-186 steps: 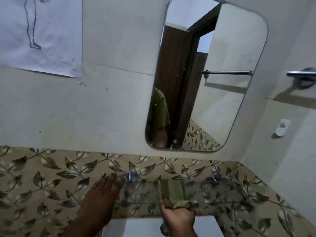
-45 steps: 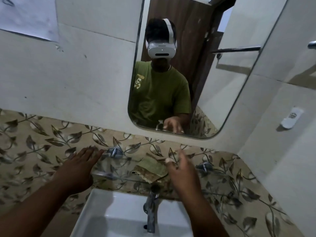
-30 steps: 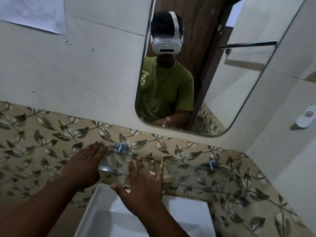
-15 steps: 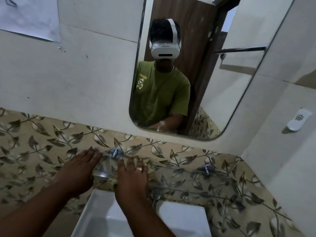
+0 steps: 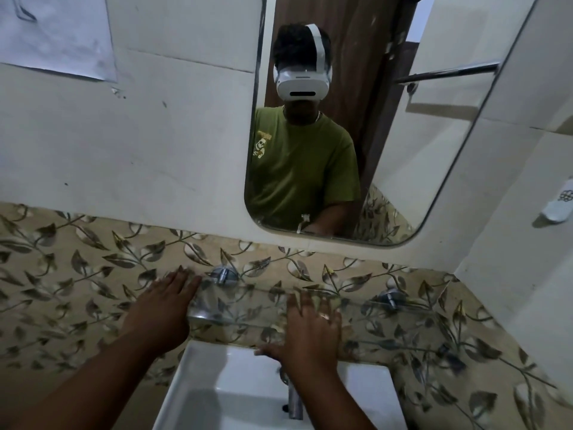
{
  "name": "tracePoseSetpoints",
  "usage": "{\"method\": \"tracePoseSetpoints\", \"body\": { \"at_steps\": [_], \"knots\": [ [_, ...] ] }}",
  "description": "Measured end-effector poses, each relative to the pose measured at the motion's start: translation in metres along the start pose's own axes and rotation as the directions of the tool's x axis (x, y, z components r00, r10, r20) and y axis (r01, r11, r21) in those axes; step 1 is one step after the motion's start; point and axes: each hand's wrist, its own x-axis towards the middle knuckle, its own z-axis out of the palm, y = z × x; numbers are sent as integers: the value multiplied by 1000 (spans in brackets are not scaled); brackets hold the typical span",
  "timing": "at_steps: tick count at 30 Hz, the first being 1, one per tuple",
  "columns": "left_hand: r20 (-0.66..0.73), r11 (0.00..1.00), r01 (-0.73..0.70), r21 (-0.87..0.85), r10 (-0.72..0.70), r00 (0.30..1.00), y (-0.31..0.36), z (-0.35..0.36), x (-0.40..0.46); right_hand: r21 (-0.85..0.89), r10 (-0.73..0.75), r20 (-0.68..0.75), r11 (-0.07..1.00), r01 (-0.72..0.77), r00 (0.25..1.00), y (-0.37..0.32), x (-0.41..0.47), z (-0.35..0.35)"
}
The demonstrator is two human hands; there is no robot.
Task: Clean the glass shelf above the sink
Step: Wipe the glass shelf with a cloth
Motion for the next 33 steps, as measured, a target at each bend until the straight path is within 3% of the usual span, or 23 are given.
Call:
{"method": "tracePoseSetpoints", "body": {
  "at_steps": [3, 7, 10, 13, 18, 24, 28, 33],
  "knots": [
    [7, 1000, 8, -3, -8, 1000, 0, -2, -1, 61, -80, 52, 995, 77, 995, -47, 17, -5],
    [27, 1000, -1, 0, 1, 1000, 1, -2, -1, 24, -277, -1, 961, 277, 961, -83, 19, 2],
    [25, 1000, -9, 15, 9, 1000, -1, -1, -1, 23, -401, -118, 914, 406, 909, -64, -2, 17],
    [16, 1000, -28, 15, 27, 1000, -2, 0, -1, 36, -315, -176, 945, 326, 933, -18, -24, 20],
    [-3, 999, -36, 19, 36, 999, -2, 1, 1, 96, -108, -19, 989, 110, 994, 36, -14, -14],
    [-5, 999, -30, 28, 30, 1000, 1, -1, -1, 132, -169, -36, 976, 172, 985, 5, 8, -3],
    [-3, 999, -30, 25, 30, 1000, 2, -5, 0, 127, -267, -110, 951, 280, 957, 34, -15, 2],
    [17, 1000, -26, 18, 26, 1000, 0, -4, 0, 207, -103, -93, 971, 121, 990, 99, -13, -5]
  ]
}}
